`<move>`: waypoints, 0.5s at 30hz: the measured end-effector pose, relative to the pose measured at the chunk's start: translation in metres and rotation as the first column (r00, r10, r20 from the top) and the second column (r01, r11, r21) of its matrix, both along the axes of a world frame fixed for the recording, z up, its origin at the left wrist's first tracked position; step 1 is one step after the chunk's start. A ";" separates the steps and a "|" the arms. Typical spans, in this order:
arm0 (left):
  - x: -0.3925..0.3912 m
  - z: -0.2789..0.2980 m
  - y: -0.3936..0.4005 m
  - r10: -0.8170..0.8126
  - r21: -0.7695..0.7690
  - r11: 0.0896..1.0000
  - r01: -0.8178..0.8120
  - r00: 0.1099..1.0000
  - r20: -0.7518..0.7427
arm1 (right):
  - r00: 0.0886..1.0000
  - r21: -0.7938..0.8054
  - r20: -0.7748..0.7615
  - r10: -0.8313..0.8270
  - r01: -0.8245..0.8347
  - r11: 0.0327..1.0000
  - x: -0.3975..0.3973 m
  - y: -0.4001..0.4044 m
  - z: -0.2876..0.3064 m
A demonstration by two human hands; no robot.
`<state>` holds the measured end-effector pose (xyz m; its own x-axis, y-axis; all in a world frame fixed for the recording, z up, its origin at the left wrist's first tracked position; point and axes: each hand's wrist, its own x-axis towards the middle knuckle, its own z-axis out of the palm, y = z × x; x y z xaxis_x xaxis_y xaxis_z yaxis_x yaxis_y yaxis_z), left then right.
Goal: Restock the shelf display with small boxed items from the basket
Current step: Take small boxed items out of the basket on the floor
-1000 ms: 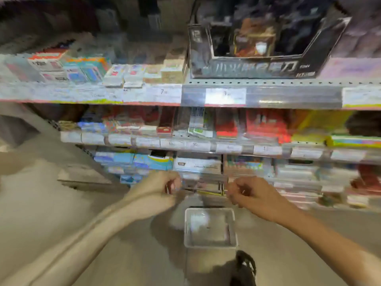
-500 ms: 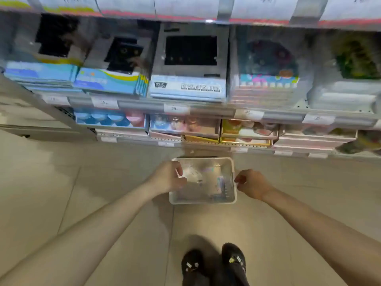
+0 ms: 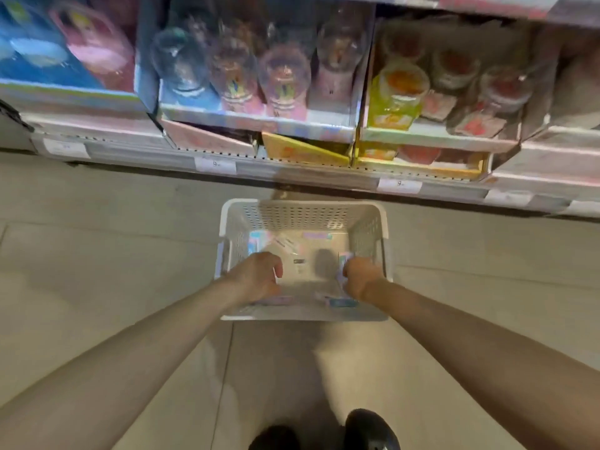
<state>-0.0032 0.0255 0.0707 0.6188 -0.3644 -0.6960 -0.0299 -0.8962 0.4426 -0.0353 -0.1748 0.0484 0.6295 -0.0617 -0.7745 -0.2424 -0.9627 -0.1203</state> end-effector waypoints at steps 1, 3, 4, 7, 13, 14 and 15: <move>0.002 -0.018 -0.001 -0.032 0.024 0.999 0.032 0.999 -0.002 | 0.998 -0.041 -0.022 0.050 -0.051 0.998 0.003 0.003 -0.019; 0.006 -0.052 -0.003 -0.091 0.076 0.993 0.091 0.996 -0.012 | 0.990 -0.116 -0.041 0.133 -0.137 0.984 0.008 0.008 -0.050; 0.007 -0.067 -0.003 -0.117 0.105 0.987 0.119 0.993 -0.025 | 0.989 -0.136 -0.044 0.140 -0.145 0.980 0.012 0.010 -0.061; 0.008 -0.098 -0.008 -0.221 0.212 0.948 0.236 0.971 -0.093 | 0.996 -0.205 -0.051 0.068 -0.077 0.976 0.023 0.016 -0.079; 0.010 -0.125 -0.013 -0.255 0.229 0.935 0.272 0.962 -0.099 | 0.991 -0.210 -0.049 -0.125 0.112 0.971 0.025 0.028 -0.119; 0.013 -0.127 -0.013 -0.270 0.220 0.933 0.286 0.958 -0.101 | 0.991 -0.201 -0.039 -0.132 0.121 0.972 0.023 0.028 -0.120; 0.015 -0.126 -0.014 -0.304 0.213 0.924 0.317 0.948 -0.094 | 0.992 -0.205 -0.025 -0.126 0.119 0.971 0.021 0.028 -0.121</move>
